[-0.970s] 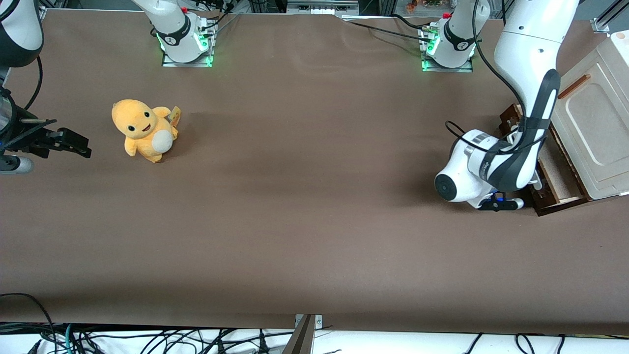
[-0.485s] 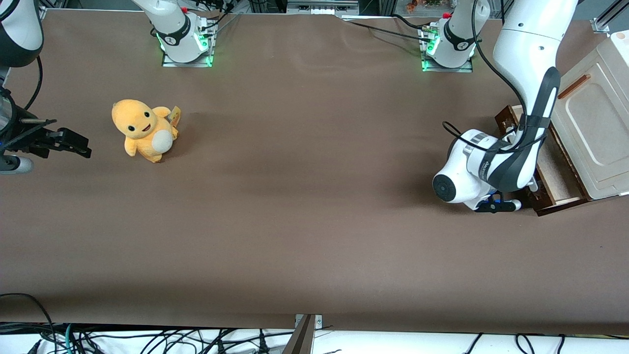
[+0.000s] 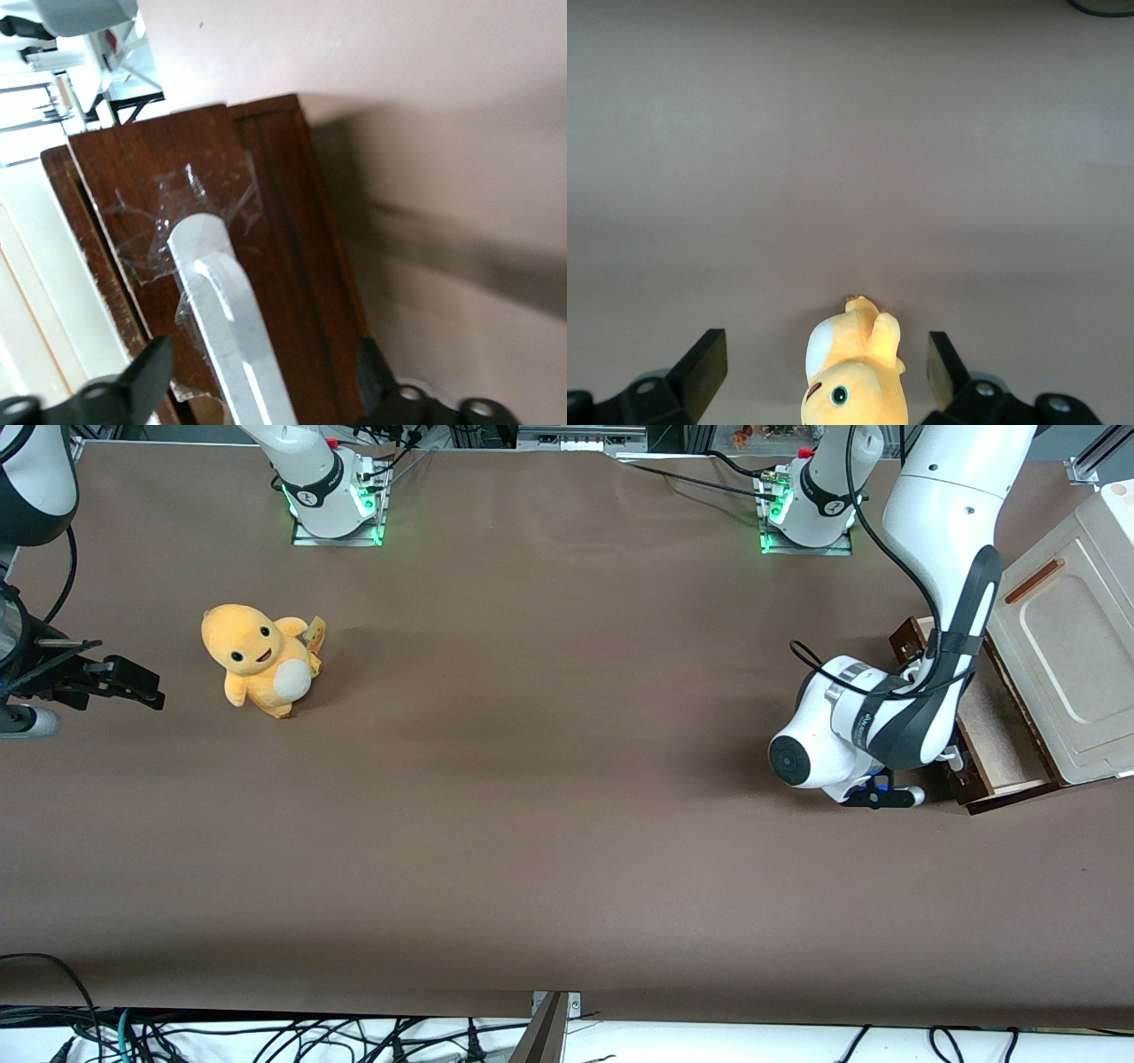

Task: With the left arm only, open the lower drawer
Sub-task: 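Pull the white handle outward with the left gripper, sliding the drawer open, then open the left gripper, release the handle and raise away from the drawer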

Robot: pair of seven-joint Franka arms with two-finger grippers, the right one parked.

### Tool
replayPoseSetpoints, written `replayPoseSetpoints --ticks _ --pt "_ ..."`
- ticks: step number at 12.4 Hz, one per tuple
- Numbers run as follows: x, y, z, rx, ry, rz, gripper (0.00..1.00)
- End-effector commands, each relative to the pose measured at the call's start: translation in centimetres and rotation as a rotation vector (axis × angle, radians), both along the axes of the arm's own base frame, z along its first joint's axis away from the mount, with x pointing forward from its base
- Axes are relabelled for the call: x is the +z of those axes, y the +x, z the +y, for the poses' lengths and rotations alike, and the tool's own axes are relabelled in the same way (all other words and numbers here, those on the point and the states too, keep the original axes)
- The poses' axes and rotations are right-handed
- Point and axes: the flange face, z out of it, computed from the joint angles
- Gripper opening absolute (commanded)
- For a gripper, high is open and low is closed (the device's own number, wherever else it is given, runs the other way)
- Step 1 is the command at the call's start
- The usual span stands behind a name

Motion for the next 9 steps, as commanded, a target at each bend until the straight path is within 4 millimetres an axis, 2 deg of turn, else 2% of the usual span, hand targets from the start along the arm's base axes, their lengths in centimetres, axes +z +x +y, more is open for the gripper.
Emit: replayPoseSetpoints --ticks 1,2,4,5,6,8,9 --pt "3.8 1.8 -1.7 0.034 -0.172 -0.084 1.0" --pt "6.1 2.5 -2.4 0.06 -0.295 -0.163 1.0" --pt "11.1 3.8 -0.9 0.18 -0.516 -0.317 1.0" --pt "13.2 4.0 -0.5 0.23 -0.615 -0.377 1.0" --pt "15.1 4.2 0.8 0.262 -0.685 -0.406 1.0" --pt "18.7 4.0 3.1 0.242 -0.836 -0.411 1.0" --pt "20.5 3.7 4.0 0.161 -0.883 -0.384 1.0"
